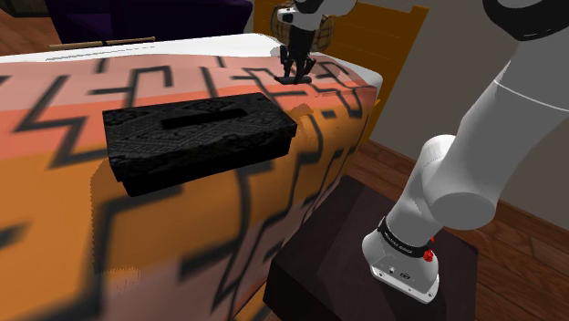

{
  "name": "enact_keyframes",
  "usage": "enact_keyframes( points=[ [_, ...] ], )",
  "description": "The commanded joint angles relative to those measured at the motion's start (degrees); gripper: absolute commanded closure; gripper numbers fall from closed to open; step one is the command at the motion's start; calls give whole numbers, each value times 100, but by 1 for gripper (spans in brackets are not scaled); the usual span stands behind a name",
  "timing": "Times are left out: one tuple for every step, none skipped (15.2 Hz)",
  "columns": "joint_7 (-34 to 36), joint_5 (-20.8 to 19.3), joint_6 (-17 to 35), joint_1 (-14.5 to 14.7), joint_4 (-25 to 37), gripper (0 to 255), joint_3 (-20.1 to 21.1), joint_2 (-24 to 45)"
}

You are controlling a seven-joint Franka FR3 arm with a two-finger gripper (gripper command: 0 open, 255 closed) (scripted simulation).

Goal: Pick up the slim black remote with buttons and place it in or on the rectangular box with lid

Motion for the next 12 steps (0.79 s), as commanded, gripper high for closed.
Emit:
enact_keyframes(
  points=[
    [16, -13, -156, 5, 135, 255, 8, -23],
    [23, -19, -232, 6, 200, 255, 11, -35],
    [28, -25, -307, 8, 267, 255, 14, -46],
    [33, -30, -383, 9, 335, 255, 16, -55],
    [38, -34, -460, 11, 404, 255, 19, -63],
    [42, -37, -536, 12, 475, 255, 21, -69],
    [45, -40, -612, 13, 547, 255, 23, -74],
    [48, -42, -689, 14, 621, 255, 25, -78],
    [50, -43, -766, 16, 696, 255, 27, -80],
    [51, -43, -843, 17, 772, 255, 28, -81],
    [52, -42, -920, 18, 850, 255, 29, -80],
    [53, -41, -997, 19, 929, 255, 30, -77]
  ],
)
